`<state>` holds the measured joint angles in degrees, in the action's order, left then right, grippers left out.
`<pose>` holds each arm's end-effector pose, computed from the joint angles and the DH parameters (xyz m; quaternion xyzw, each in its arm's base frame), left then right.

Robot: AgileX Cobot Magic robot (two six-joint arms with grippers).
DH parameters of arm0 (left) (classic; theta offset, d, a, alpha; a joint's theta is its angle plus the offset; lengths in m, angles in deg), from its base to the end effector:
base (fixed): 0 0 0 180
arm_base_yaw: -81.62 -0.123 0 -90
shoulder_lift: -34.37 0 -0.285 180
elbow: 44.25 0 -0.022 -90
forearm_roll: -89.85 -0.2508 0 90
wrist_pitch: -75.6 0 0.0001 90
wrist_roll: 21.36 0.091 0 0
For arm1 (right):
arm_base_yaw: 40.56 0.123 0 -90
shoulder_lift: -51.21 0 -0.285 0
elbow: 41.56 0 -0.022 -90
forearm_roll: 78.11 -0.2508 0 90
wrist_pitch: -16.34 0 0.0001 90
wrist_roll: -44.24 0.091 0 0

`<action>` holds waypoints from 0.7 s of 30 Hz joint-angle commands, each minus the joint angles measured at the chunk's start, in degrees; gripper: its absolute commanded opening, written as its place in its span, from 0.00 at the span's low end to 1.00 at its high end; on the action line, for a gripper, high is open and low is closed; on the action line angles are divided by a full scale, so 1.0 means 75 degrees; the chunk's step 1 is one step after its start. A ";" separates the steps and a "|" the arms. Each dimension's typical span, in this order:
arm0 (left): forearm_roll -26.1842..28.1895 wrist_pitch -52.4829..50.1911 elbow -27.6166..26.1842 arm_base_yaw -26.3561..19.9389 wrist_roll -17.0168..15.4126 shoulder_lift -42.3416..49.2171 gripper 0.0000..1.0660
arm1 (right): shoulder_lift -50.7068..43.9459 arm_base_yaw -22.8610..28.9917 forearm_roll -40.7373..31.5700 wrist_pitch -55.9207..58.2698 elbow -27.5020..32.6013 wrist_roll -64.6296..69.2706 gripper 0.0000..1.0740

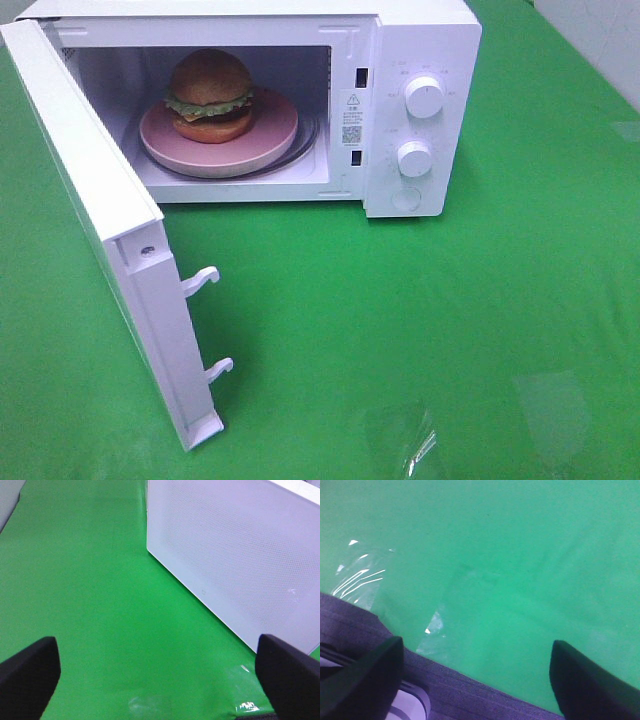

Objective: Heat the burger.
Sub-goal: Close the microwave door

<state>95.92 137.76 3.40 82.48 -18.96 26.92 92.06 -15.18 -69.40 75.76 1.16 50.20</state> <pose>-0.0090 -0.0084 0.2801 0.0275 0.8522 -0.0459 0.5205 0.0826 0.0260 0.2875 -0.1751 0.9293 0.0140 0.3248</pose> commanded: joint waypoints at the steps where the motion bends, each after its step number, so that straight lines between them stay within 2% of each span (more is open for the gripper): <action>1: 0.0046 -0.0107 0.0008 0.0008 0.0015 0.0115 0.92 | -0.0695 -0.0932 0.0000 0.0000 0.0359 -0.0008 0.71; 2: 0.0046 -0.0107 0.0008 0.0008 0.0015 0.0115 0.92 | -0.0695 -0.0932 0.0000 0.0000 0.0359 -0.0008 0.71; 3: 0.0046 -0.0107 0.0008 0.0008 0.0015 0.0115 0.92 | -0.1024 -0.1276 -0.0008 -0.0023 0.0435 -0.0008 0.71; 4: 0.0046 -0.0107 0.0008 0.0008 0.0015 0.0115 0.92 | -0.1024 -0.1276 -0.0008 -0.0023 0.0435 -0.0008 0.71; 10: 0.0046 -0.0107 0.0008 0.0008 0.0015 0.0115 0.92 | -0.2322 -0.2345 -0.0023 -0.0038 0.0596 -0.0008 0.71; 21: 0.0046 -0.0107 0.0008 0.0008 0.0008 0.0115 0.92 | -0.4148 -0.3033 -0.0160 -0.0581 0.0848 0.0199 0.71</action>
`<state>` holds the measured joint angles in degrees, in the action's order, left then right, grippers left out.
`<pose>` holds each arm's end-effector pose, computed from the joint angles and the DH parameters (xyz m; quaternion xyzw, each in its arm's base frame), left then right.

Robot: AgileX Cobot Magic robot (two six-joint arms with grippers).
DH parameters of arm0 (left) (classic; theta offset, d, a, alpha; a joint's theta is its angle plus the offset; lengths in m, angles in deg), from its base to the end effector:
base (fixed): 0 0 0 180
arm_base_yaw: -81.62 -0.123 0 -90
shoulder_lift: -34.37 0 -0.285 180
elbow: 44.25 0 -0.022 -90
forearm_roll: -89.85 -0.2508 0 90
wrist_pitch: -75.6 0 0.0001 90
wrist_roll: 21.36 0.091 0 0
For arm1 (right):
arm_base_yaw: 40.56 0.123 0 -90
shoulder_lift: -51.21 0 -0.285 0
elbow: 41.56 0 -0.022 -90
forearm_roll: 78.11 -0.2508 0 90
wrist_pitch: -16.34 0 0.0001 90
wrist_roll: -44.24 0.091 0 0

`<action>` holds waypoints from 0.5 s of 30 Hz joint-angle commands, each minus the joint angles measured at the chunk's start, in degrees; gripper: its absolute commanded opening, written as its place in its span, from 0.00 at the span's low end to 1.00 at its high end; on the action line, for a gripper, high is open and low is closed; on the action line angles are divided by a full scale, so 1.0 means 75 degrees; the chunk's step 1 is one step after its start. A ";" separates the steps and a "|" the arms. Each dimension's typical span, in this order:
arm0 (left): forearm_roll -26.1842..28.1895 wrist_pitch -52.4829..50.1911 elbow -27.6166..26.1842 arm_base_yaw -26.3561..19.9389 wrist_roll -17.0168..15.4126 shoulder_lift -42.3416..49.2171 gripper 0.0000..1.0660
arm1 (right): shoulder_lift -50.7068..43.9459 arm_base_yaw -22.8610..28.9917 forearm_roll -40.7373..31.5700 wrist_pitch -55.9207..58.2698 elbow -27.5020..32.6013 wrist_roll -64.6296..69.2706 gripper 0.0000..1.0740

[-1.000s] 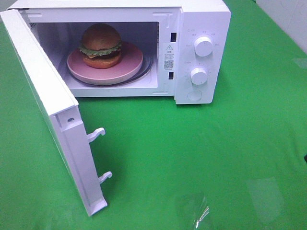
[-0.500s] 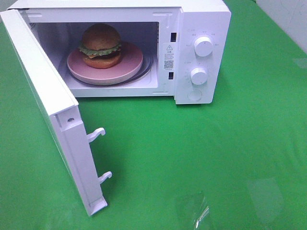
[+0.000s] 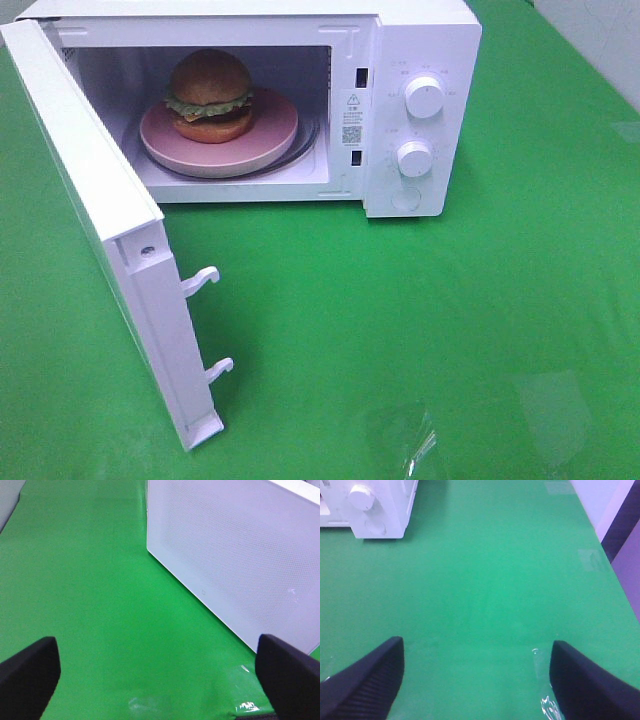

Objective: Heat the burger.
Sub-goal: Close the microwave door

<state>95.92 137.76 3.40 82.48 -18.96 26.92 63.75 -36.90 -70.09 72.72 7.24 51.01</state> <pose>-0.0090 -0.0084 0.2801 0.0275 0.8522 -0.0459 0.5205 0.0121 -0.0098 0.2827 0.0201 0.8536 -0.0227 0.5201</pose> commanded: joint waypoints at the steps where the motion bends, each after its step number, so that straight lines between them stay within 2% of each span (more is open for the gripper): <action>1: 0.0046 -0.0107 0.0008 0.0008 0.0008 0.0115 0.92 | -0.0374 -0.0138 -0.0069 -0.0176 0.0038 0.0092 0.71; 4: 0.0038 -0.0107 0.0008 0.0008 0.0008 0.0115 0.92 | -0.0894 -0.0260 -0.0076 -0.0176 0.0038 0.0107 0.71; 15: 0.0038 -0.0107 0.0008 0.0008 0.0008 0.0099 0.92 | -0.0871 -0.0290 -0.0069 -0.0176 0.0038 0.0115 0.71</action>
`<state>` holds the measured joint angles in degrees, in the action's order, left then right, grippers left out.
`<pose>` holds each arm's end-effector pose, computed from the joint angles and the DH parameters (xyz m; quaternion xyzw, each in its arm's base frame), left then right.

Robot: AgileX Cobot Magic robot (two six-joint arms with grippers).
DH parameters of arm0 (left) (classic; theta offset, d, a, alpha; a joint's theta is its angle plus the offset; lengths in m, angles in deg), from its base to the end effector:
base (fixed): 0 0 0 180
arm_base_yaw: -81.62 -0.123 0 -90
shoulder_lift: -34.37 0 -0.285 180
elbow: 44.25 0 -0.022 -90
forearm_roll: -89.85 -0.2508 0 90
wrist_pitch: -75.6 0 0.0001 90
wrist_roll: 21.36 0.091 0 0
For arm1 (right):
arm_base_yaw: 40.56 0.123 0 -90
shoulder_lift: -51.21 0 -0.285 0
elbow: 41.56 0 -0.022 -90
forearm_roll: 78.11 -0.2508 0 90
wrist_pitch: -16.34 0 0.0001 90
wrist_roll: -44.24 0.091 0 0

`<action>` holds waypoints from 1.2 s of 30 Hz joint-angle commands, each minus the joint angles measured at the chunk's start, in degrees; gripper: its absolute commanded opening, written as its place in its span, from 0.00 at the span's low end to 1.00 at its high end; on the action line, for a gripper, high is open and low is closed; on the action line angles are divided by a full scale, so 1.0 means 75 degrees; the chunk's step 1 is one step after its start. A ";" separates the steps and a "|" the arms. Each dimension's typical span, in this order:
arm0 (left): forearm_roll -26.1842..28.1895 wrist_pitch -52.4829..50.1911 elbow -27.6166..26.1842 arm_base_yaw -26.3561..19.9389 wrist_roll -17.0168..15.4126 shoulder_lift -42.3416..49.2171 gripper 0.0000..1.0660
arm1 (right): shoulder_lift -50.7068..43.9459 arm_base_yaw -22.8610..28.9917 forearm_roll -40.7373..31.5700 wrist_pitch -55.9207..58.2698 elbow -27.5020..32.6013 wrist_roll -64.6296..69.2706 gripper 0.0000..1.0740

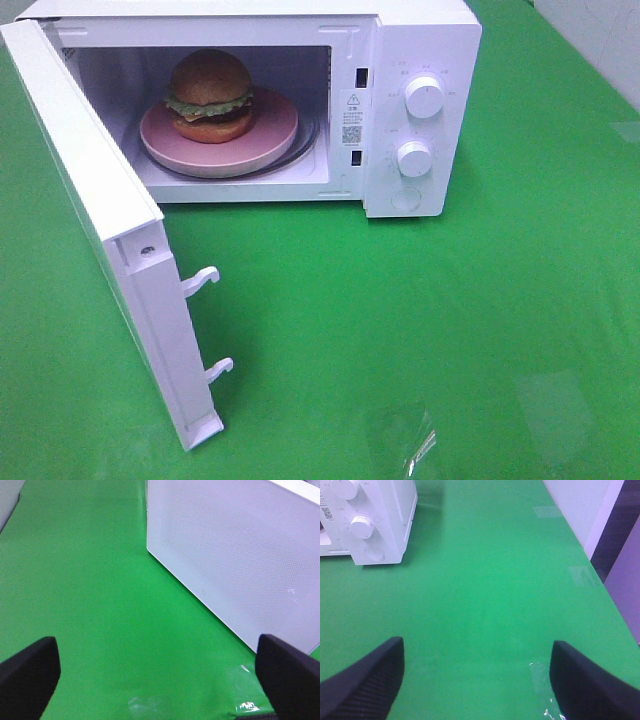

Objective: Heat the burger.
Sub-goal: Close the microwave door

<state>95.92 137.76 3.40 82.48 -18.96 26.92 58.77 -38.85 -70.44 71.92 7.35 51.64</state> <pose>-0.0090 -0.0084 0.2801 0.0275 0.8522 -0.0459 0.5205 -0.0014 -0.0101 0.2837 0.0405 0.8264 -0.0224 0.5611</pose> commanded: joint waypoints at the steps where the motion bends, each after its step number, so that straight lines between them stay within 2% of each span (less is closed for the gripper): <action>1: 0.0038 -0.0107 0.0008 0.0008 0.0008 0.0099 0.92 | -0.0206 -0.0031 -0.0023 -0.0069 0.0023 0.0031 0.71; 36: 0.0008 -0.0107 0.0008 0.0008 0.0000 0.0008 0.92 | -0.0206 -0.0031 -0.0023 -0.0069 0.0023 0.0031 0.70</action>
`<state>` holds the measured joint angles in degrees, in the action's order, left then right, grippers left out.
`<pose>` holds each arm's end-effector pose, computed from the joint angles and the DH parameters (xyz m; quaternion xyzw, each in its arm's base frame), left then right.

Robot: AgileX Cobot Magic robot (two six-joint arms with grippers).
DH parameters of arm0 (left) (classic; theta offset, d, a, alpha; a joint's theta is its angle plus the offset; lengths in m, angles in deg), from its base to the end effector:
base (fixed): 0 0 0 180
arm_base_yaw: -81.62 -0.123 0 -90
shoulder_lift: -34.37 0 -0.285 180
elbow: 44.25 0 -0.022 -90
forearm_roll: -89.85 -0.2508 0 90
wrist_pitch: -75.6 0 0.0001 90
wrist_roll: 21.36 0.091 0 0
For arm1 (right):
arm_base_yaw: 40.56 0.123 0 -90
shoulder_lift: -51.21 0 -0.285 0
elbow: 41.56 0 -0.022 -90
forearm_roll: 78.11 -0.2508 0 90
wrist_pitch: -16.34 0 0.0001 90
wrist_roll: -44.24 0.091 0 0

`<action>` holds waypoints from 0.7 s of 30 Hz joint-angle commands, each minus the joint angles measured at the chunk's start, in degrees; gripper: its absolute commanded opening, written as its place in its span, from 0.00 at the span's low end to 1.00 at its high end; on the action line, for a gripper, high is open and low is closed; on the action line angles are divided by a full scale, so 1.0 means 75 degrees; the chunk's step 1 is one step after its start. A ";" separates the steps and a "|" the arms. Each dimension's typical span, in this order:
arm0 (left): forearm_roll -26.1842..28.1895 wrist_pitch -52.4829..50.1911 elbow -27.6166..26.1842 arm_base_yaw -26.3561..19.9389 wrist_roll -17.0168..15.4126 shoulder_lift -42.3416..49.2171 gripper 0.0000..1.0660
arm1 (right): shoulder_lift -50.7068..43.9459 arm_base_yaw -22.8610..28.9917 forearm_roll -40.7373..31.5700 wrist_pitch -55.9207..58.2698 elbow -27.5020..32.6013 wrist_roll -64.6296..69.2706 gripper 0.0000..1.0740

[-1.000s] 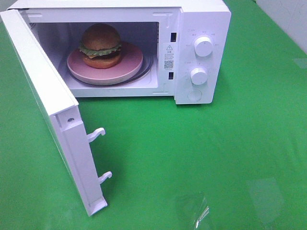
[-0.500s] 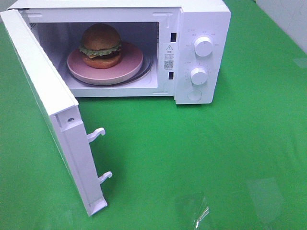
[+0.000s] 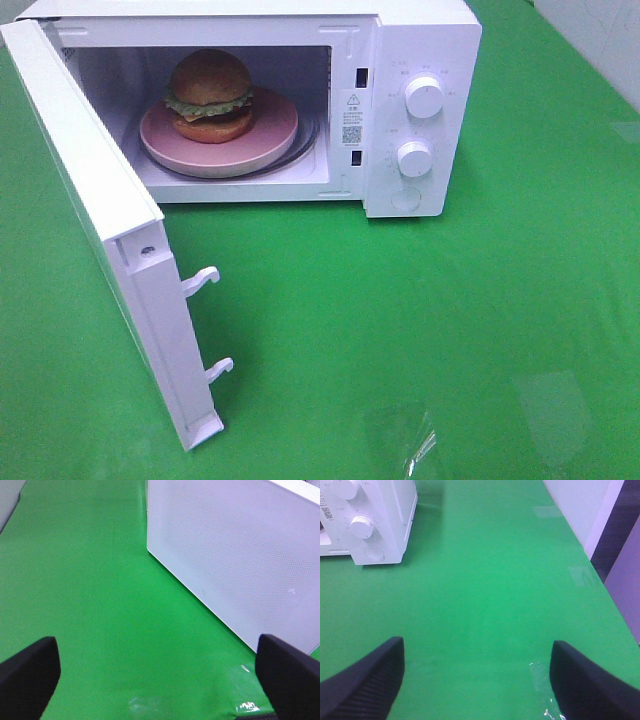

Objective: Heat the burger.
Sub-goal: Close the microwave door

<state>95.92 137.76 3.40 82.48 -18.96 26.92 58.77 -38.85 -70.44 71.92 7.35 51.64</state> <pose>-0.0090 -0.0084 0.2801 0.0275 0.8522 -0.0459 0.5205 -0.0014 -0.0101 0.2837 0.0405 0.8264 -0.0224 0.5611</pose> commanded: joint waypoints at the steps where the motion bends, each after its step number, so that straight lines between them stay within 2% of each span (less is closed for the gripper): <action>1: 0.0008 -0.0107 0.0008 0.0008 0.0000 0.0008 0.92 | -0.0206 -0.0031 -0.0023 -0.0069 0.0023 0.0031 0.70; 10: 0.0008 -0.0107 0.0008 0.0008 -0.0008 0.0000 0.92 | -0.0206 -0.0031 -0.0023 -0.0069 0.0023 0.0031 0.70; 15: 0.0015 -0.0252 -0.0099 0.0008 -0.0244 -0.0015 0.92 | -0.0206 -0.0031 -0.0023 -0.0069 0.0023 0.0031 0.70; 21: 0.0008 -0.1031 -0.0260 0.0008 -0.0237 -0.0405 0.88 | -0.0206 -0.0031 -0.0023 -0.0069 0.0023 0.0031 0.70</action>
<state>95.92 131.75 1.91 82.48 -20.39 24.23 58.77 -38.85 -70.44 71.92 7.35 51.64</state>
